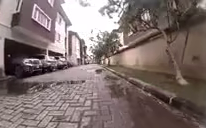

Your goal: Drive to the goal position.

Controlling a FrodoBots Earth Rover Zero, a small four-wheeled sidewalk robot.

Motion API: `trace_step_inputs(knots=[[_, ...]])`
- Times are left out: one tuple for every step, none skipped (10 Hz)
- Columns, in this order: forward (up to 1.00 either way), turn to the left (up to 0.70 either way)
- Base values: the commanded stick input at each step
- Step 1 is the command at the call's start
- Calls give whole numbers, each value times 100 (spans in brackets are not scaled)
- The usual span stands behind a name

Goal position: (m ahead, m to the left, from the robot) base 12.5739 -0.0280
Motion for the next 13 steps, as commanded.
trace_step_inputs(knots=[[50, 0], [50, 0], [50, 0], [50, 0], [50, 0], [50, 0], [50, 0], [50, 0], [50, 0], [50, 0], [50, 0], [50, 0], [50, 0]])
